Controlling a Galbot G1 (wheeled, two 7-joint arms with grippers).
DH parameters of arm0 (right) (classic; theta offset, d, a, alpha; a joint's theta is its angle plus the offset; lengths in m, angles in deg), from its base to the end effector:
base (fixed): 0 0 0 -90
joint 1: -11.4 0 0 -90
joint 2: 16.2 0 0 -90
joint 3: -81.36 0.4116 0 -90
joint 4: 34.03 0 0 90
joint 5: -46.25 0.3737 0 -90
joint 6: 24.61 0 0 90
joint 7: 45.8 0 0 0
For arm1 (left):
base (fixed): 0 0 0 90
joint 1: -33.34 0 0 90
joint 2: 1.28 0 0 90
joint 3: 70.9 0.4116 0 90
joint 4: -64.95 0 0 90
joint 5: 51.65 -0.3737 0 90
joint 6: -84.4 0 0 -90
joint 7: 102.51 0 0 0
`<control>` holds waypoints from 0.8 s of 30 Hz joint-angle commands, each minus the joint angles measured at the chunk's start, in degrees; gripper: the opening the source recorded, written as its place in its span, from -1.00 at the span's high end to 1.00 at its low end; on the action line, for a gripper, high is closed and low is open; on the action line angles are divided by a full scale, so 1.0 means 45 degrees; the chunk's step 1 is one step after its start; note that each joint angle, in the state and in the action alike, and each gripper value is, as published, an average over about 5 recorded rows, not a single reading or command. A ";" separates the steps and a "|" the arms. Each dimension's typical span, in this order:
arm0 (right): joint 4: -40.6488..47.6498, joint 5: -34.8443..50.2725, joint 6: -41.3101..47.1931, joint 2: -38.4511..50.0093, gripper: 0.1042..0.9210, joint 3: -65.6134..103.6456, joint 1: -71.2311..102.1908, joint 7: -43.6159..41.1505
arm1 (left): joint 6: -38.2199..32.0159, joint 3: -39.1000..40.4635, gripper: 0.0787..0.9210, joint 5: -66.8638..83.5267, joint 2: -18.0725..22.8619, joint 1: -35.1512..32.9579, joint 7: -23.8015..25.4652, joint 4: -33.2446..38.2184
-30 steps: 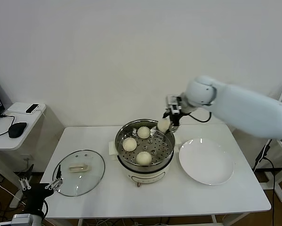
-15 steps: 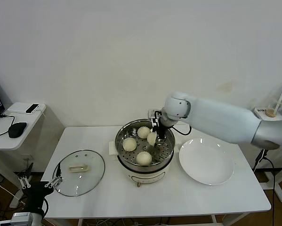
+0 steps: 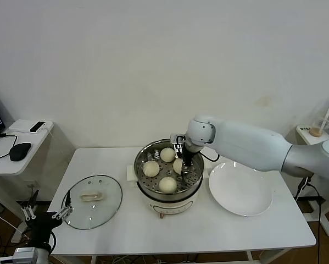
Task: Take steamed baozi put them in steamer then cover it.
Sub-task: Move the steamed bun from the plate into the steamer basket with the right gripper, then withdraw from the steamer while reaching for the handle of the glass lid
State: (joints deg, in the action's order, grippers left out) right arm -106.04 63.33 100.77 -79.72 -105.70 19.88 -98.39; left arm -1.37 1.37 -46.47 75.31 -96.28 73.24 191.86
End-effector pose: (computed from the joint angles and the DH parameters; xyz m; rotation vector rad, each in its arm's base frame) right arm 0.6157 0.0807 -0.1360 1.2870 -1.4763 1.3788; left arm 0.1166 0.1319 -0.3055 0.2788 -3.0297 -0.4314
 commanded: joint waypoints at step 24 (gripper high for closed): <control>-0.4318 0.2257 0.0162 0.3548 -0.76 0.2955 0.0644 0.4607 | -0.0009 0.0145 -0.77 -0.0015 0.0001 0.0125 0.0015 0.0003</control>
State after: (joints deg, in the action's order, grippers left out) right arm -113.72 66.77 101.00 -72.48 -99.99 17.96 -96.36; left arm -1.38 1.92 -46.50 75.34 -95.76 73.27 191.84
